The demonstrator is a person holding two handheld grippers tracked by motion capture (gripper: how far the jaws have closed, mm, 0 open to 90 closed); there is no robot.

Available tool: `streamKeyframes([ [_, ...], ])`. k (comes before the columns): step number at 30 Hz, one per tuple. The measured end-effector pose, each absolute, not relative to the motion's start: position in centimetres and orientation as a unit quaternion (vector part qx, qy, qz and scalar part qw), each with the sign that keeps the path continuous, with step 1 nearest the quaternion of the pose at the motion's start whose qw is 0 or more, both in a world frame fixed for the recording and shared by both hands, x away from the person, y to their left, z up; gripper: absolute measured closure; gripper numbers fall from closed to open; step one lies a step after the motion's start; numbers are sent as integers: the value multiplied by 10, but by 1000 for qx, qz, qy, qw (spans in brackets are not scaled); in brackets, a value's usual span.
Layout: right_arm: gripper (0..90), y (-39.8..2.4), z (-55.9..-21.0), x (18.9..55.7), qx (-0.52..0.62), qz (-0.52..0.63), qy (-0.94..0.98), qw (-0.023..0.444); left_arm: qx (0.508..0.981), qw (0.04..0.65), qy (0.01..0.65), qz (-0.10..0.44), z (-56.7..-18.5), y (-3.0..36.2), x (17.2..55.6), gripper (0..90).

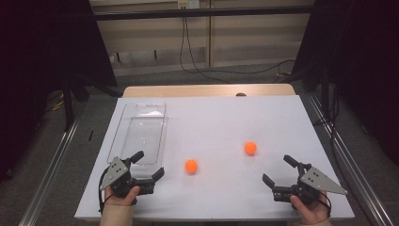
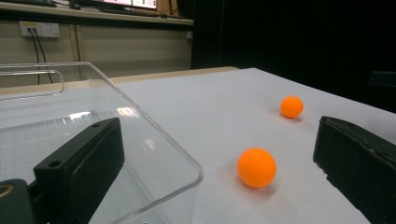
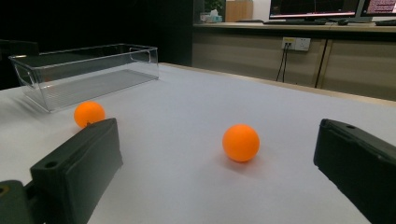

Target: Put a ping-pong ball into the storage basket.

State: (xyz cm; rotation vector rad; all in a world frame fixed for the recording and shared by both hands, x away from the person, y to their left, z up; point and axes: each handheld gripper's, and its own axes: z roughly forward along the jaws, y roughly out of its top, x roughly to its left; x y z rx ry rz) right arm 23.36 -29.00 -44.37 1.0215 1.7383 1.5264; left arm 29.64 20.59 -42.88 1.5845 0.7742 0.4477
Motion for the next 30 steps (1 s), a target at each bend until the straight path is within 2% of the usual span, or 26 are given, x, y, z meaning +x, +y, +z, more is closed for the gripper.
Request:
streamKeyframes([
  [30,5,-286,-443,234,377,578,661,296,708,607,315,174,-428,178,300,24],
])
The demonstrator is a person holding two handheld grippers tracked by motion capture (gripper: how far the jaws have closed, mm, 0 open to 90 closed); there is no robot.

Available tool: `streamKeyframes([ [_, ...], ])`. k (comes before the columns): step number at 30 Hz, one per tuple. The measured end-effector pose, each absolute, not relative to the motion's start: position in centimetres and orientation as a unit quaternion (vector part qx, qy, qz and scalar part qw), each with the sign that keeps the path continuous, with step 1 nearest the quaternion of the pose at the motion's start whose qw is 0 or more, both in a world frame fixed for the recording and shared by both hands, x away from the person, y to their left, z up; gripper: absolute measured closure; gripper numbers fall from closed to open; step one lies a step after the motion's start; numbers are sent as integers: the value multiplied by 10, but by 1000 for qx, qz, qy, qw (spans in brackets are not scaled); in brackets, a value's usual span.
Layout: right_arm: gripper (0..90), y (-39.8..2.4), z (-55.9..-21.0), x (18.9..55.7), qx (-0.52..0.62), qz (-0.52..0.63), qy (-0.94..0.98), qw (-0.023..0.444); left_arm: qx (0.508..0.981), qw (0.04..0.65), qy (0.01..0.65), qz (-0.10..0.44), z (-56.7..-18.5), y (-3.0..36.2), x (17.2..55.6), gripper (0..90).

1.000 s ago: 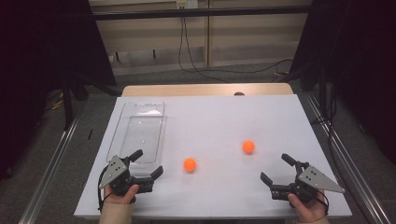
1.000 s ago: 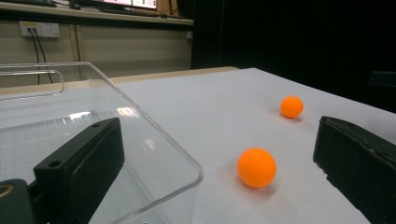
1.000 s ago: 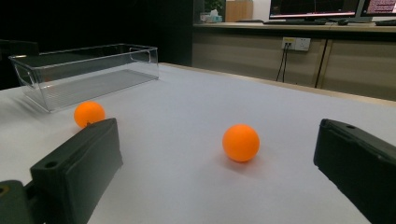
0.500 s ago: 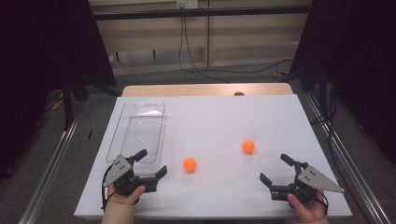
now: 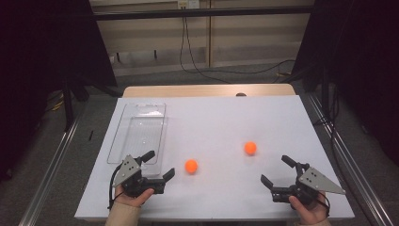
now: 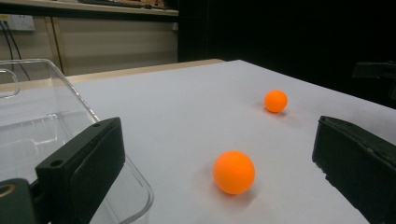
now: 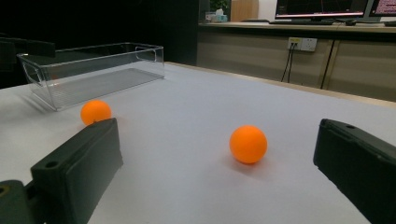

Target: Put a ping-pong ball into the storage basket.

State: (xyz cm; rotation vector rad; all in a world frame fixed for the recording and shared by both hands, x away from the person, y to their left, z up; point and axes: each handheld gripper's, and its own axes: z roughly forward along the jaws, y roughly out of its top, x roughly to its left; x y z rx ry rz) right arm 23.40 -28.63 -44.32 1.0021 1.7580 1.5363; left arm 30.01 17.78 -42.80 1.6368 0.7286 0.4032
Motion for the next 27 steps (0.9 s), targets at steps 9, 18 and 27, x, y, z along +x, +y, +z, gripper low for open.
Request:
streamKeyframes([
  [9,5,-287,-443,234,374,578,662,297,713,605,316,162,-427,170,303,24],
  [18,9,-287,-442,233,372,580,661,296,718,601,317,151,-427,164,304,24],
  [27,11,-287,-442,233,371,582,660,297,726,594,312,150,-427,160,307,24],
])
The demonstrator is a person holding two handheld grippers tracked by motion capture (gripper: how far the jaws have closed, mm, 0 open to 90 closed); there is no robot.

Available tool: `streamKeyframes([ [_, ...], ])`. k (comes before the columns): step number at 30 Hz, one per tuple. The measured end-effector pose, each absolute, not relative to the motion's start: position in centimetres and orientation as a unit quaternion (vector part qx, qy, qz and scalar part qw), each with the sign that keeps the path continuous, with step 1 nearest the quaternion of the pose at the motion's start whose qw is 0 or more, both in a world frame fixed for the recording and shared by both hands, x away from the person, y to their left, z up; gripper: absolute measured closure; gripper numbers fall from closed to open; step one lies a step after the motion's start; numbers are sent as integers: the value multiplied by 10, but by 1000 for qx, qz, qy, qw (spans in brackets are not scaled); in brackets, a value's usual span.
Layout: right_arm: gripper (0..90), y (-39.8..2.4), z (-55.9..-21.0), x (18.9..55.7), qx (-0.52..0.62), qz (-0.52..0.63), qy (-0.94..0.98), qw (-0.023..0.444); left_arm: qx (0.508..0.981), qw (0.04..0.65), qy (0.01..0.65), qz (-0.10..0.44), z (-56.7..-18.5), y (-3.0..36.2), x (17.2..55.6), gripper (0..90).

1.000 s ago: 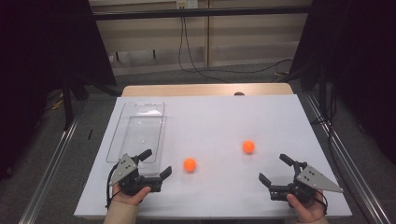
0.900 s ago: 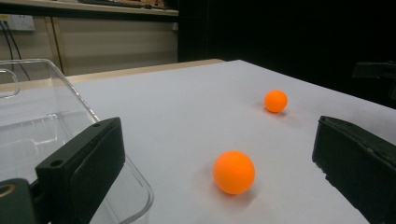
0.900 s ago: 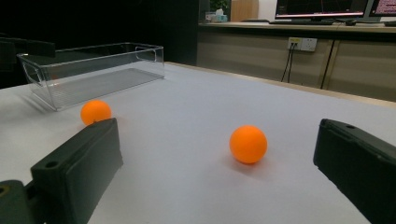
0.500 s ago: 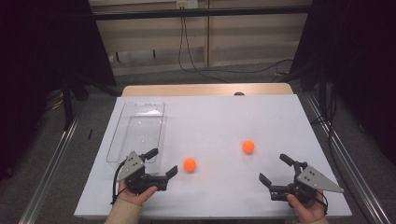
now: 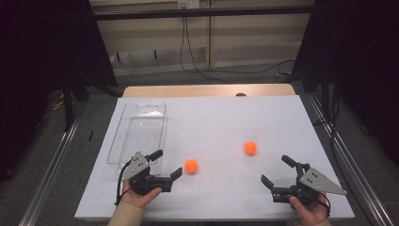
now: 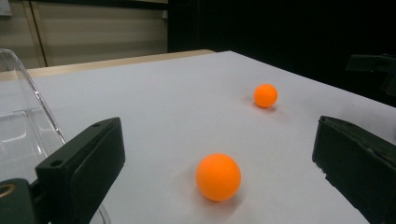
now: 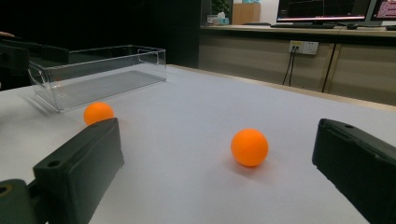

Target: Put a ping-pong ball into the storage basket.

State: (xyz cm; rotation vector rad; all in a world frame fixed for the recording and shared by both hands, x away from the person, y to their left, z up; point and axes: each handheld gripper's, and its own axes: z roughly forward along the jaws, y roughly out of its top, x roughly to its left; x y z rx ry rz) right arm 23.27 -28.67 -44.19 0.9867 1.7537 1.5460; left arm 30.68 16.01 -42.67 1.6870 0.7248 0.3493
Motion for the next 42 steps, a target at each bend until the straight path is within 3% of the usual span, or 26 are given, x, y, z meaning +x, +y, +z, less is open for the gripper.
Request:
streamKeyframes([
  [42,11,-287,-443,234,374,580,662,293,764,550,307,144,-429,125,314,33],
])
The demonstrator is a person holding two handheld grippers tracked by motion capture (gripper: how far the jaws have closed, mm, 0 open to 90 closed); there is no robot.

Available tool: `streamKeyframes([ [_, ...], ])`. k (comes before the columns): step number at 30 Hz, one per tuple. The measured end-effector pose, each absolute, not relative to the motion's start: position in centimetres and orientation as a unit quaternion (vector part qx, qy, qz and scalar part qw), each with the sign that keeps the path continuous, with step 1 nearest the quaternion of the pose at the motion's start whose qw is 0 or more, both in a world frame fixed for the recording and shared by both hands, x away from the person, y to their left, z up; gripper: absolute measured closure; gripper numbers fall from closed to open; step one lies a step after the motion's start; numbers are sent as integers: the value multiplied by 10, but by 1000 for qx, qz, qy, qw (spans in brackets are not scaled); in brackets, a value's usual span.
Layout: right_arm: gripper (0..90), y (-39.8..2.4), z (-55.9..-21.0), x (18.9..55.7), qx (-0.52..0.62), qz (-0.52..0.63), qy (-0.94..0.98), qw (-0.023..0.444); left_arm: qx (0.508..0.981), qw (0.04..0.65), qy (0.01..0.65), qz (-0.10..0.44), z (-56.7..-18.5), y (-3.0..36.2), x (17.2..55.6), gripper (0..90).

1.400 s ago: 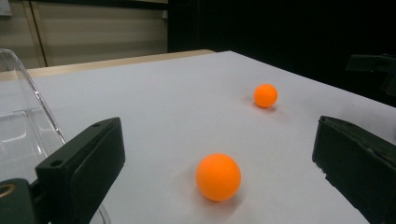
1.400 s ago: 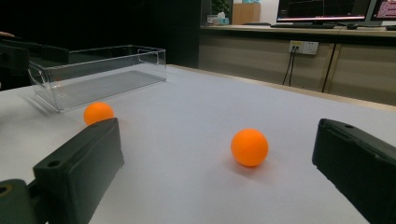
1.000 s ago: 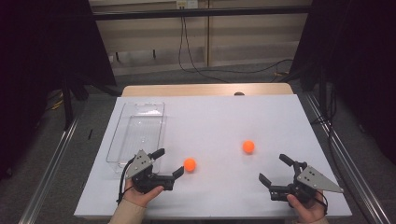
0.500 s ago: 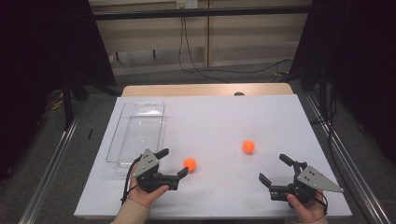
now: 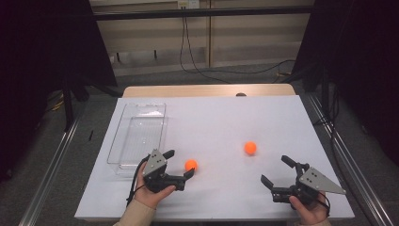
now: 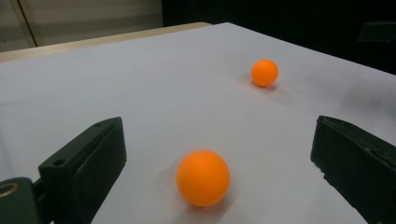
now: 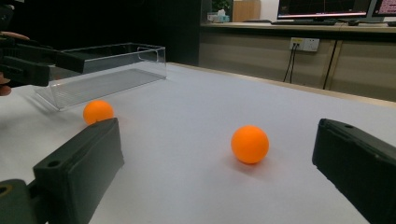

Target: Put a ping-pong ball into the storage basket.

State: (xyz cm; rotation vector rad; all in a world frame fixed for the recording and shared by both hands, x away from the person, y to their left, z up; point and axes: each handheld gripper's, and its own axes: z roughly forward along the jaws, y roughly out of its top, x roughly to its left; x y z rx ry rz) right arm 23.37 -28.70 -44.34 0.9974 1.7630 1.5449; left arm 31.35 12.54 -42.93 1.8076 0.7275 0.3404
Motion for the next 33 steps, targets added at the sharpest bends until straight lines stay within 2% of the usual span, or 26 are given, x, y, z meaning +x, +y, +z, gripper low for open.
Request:
streamKeyframes([
  [33,11,-286,-443,234,371,581,662,292,782,527,306,134,-434,109,320,33],
])
